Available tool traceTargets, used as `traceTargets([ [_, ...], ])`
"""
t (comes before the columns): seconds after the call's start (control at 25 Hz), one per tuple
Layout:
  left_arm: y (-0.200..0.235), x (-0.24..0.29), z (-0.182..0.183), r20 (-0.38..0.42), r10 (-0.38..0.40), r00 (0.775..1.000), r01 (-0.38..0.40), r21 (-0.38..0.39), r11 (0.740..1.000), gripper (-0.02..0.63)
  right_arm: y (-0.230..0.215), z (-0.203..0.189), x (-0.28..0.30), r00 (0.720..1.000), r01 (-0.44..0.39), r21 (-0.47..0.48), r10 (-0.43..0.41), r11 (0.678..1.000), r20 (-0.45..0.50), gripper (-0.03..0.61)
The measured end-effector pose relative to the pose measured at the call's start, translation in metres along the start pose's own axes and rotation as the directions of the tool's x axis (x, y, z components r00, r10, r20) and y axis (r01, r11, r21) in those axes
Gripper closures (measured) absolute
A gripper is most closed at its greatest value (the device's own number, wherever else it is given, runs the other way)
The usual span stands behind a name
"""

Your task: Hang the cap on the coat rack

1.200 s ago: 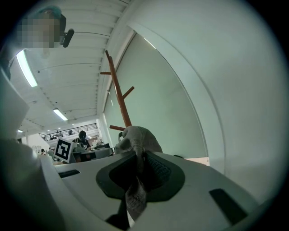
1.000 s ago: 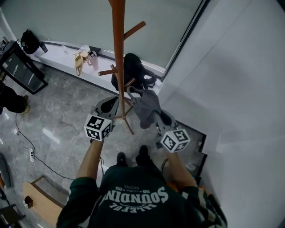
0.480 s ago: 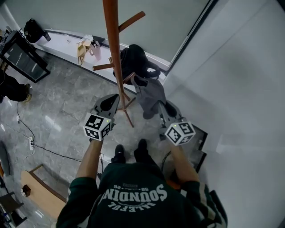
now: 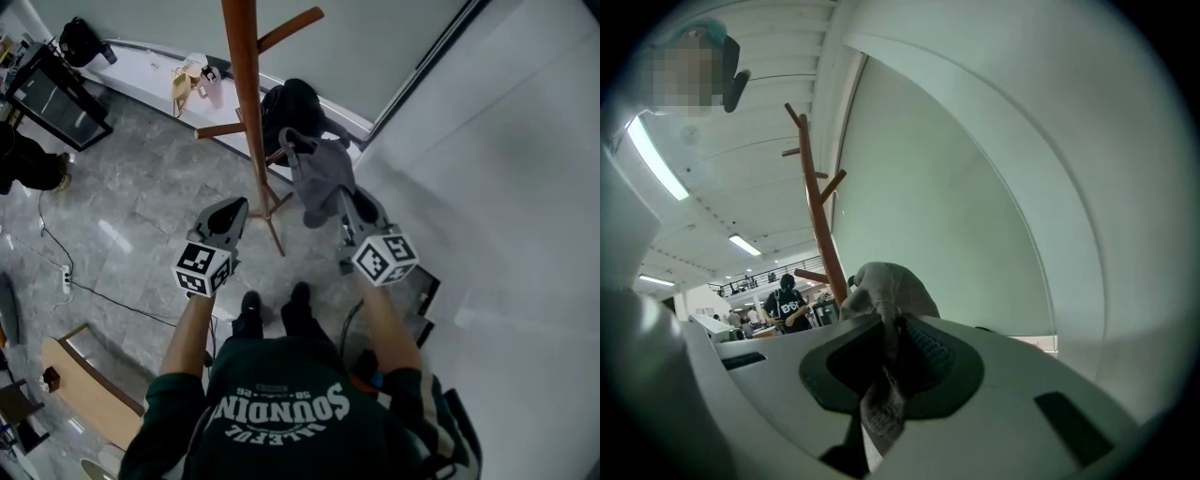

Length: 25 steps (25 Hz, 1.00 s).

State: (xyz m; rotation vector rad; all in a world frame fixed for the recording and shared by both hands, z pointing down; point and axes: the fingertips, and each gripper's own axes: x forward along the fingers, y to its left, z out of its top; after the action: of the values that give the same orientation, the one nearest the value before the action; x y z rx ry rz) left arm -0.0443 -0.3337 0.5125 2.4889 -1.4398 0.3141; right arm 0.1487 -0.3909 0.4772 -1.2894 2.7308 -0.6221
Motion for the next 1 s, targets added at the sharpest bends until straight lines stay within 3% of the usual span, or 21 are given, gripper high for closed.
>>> traceTargets([
  [0.56,0.020,-0.008,-0.025,-0.036,0.071,0.997,-0.073,-0.042,0.996,0.614,-0.029,-0.028,0.047,0.998,-0.005,0.050,0.009,0.999,-0.066,0.540],
  [1.0,0.024,-0.011,-0.042,-0.070,0.094,0.993,-0.099,-0.066,0.993,0.614,-0.057,-0.066,0.056,0.991,0.014,0.172,0.009,0.985,-0.134,0.540],
])
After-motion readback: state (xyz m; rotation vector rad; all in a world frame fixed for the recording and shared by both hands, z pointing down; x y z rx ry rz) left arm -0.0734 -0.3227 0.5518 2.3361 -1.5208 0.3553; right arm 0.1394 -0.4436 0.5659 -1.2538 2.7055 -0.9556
